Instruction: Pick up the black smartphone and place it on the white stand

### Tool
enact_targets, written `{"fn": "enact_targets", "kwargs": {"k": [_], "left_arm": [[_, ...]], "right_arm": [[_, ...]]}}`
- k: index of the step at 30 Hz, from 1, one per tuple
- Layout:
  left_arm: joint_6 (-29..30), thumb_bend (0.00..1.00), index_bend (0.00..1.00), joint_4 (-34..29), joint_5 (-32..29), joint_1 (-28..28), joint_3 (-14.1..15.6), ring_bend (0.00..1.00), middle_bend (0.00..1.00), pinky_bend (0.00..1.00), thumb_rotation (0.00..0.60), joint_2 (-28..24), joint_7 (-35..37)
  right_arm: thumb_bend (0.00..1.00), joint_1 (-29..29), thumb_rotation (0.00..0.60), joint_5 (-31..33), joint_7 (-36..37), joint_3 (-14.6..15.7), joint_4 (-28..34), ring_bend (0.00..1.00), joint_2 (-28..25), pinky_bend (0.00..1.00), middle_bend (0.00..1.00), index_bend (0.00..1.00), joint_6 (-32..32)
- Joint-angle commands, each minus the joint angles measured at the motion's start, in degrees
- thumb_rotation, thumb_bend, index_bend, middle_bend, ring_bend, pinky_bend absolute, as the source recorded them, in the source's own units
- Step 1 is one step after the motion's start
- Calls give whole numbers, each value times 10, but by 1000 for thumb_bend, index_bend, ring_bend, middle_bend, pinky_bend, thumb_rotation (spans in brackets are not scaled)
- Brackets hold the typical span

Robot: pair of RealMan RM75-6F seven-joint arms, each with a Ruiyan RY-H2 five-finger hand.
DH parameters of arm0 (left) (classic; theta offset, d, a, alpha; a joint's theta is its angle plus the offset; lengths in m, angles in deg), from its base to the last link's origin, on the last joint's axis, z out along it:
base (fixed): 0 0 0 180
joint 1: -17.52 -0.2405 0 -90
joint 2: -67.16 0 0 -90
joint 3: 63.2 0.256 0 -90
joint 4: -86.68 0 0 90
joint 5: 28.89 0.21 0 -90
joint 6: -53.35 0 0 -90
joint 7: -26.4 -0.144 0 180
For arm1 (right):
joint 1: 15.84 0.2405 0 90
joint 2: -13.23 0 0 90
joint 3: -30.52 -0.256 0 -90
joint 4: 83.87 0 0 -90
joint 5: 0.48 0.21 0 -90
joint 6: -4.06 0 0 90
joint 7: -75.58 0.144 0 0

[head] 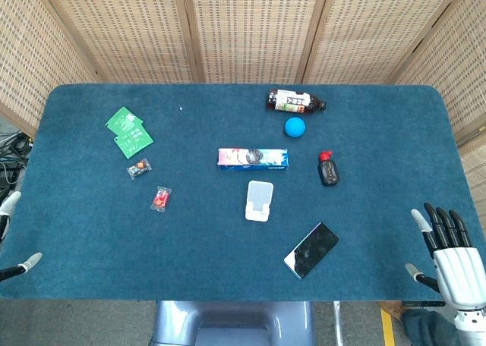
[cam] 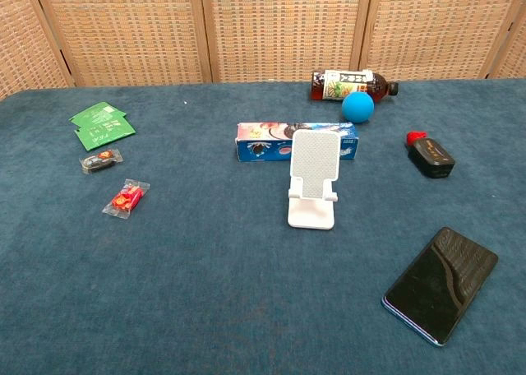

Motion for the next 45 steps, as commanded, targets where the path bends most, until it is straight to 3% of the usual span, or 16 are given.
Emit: {"fn": "enact_targets", "kwargs": {"k": [1,7,9,11,17,23,30,45], "left_arm": [[-4,0,0,-1,-4,1,0,0,0,0,600,-1,-2],[-15,0,0,2,-11,7,-3,0,0,0,600,2,-3],[-35,0,0,5,-27,17,-8,0,0,0,600,6,-11],[-52,0,0,4,-44,26,-14,0,0,0,600,9,-19],[-89,0,0,5,-86,46,-25,0,0,0,600,19,-41],[-116,0,0,4,-118,64,-33,0,0,0,600,31,-73],[-139,0,0,0,-154,79,-41,0,0,0,600,41,-104],[-159,0,0,10,-188,96,-43,0,0,0,600,55,-130]], "right_arm": [[0,2,600,-2,-1,1,0,0,1,0,0,0,-3],[0,30,600,-41,17,21,-8,0,-9,0,0,0,-48],[0,95,600,-124,48,45,-26,0,-21,0,0,6,-118],[0,141,600,-160,76,51,-36,0,-27,0,1,26,-162],[0,234,600,-192,103,51,-41,13,-7,6,93,132,-263],[0,299,600,-194,114,45,-63,123,40,117,193,214,-326],[0,344,600,-189,134,57,-114,178,85,141,247,262,-364],[0,368,600,-190,161,95,-230,213,160,157,279,295,-336]]}}
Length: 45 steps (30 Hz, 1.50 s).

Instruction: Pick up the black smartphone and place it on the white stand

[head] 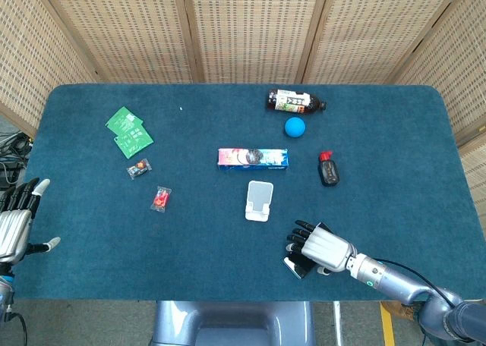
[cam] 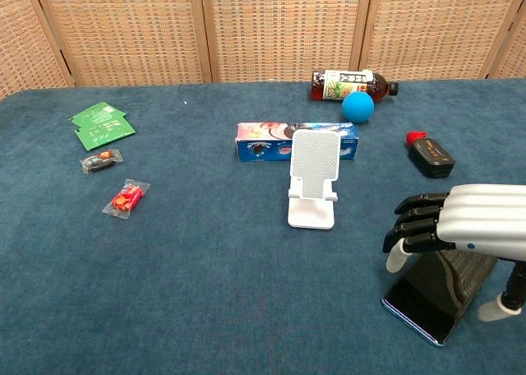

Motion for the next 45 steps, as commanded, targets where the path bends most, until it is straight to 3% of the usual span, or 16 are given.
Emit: {"fn": "enact_targets", "kwargs": {"k": [1,14,20,23,25,30,38,45], "left_arm": [[0,0,0,2,-1,1,1,0,0,0,600,1,0],[4,0,0,-1,-2,3,5,0,0,0,600,3,-5],[4,0,0,-1,-4,4,6,0,0,0,600,4,-7],[5,0,0,0,-5,5,6,0,0,0,600,3,-7],[5,0,0,-1,-5,5,6,0,0,0,600,3,-6],[4,0,0,-1,-7,6,6,0,0,0,600,2,-3],[3,0,0,-1,-7,7,6,0,0,0,600,-2,6],[1,0,0,3,-8,7,5,0,0,0,600,-4,17]], "right_arm": [[0,3,600,2,1,7,-18,213,12,157,280,295,12],[0,12,600,8,-22,34,-57,215,38,156,285,296,23],[3,20,600,13,-26,43,-62,261,44,172,323,329,16],[74,23,600,17,-21,45,-62,364,45,284,418,433,19],[165,23,600,19,-17,46,-63,462,45,426,508,534,28],[283,22,600,19,-32,39,-58,537,35,501,577,607,59],[289,35,600,3,-201,-13,12,550,-34,504,582,607,109],[290,70,600,-21,-378,-72,83,550,-95,504,581,600,93]]}}
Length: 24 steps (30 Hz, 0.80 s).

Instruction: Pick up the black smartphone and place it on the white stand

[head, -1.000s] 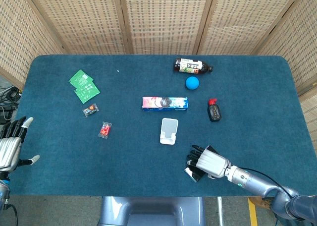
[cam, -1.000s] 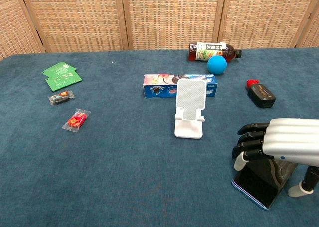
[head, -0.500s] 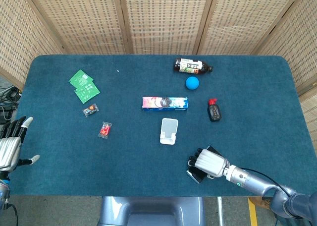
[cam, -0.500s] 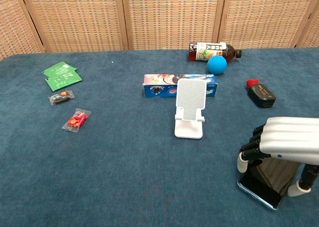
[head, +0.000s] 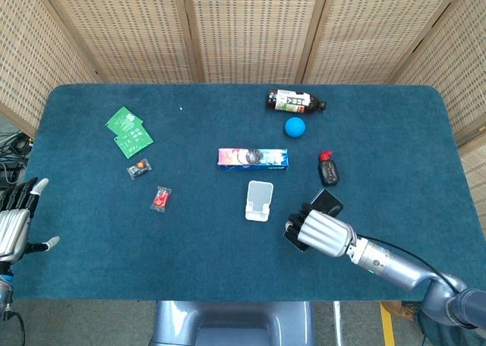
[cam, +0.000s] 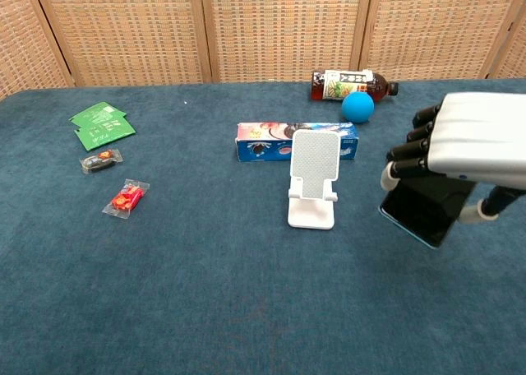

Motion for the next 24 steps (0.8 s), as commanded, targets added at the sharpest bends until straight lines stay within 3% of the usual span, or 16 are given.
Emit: {"fn": "enact_targets", "kwargs": {"k": [1,7,14,24], "left_arm": [[-2,0,0,2,-2,1,-1,0,0,0,600,-1,4],[-13,0,0,6,-14,7,-3,0,0,0,600,1,2],[-22,0,0,15,-27,12,-6,0,0,0,600,4,4],[-34,0,0,23,-41,17,-7,0,0,0,600,6,5]], "right_arm": [[290,33,600,-19,-119,-50,68,550,-55,504,581,600,-18],[289,79,600,-12,-202,-84,109,550,-60,504,576,597,-107],[290,120,600,-1,-285,-107,89,550,-17,504,574,593,-196],[293,146,600,15,-357,-116,66,550,18,503,574,595,-265]]}}
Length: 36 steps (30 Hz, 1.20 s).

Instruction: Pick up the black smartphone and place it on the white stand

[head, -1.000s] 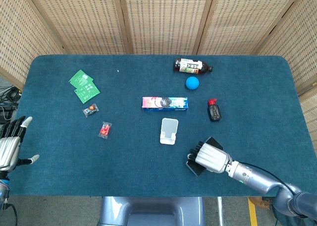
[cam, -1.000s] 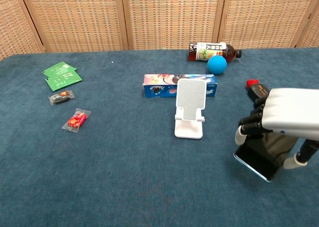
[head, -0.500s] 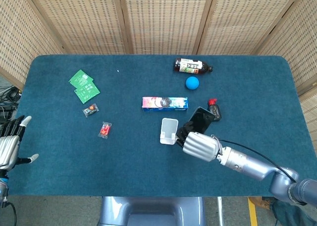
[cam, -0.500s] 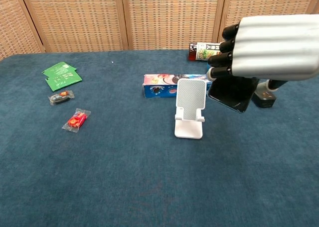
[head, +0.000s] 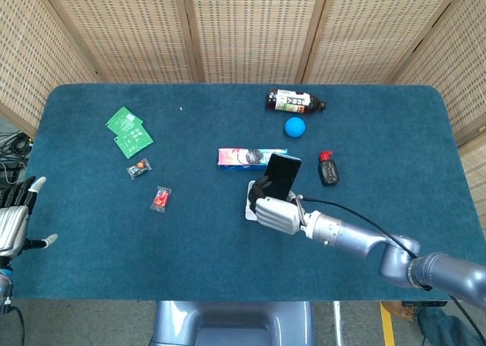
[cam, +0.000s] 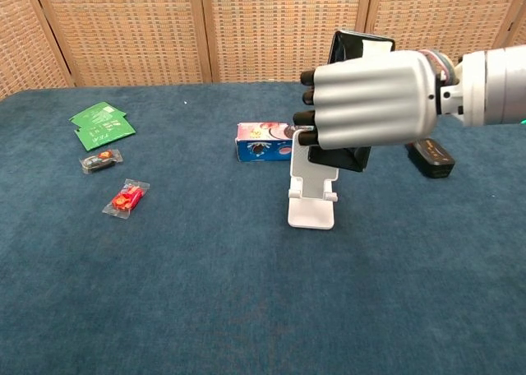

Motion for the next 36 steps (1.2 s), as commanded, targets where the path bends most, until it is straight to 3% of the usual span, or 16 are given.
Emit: {"fn": "enact_targets", "kwargs": {"k": [1,20,36], "left_arm": [[-4,0,0,2,-4,3,-1,0,0,0,600,1,-1],[-8,0,0,4,-20,9,-3,0,0,0,600,1,-4],[-9,0,0,4,-24,10,-3,0,0,0,600,1,-3]], "right_arm": [[293,15,600,10,-22,-4,-13,550,19,503,574,595,-31],[294,26,600,15,-37,27,-45,551,63,504,574,598,-38],[294,27,600,34,-52,26,-45,553,77,504,574,597,-39]]}}
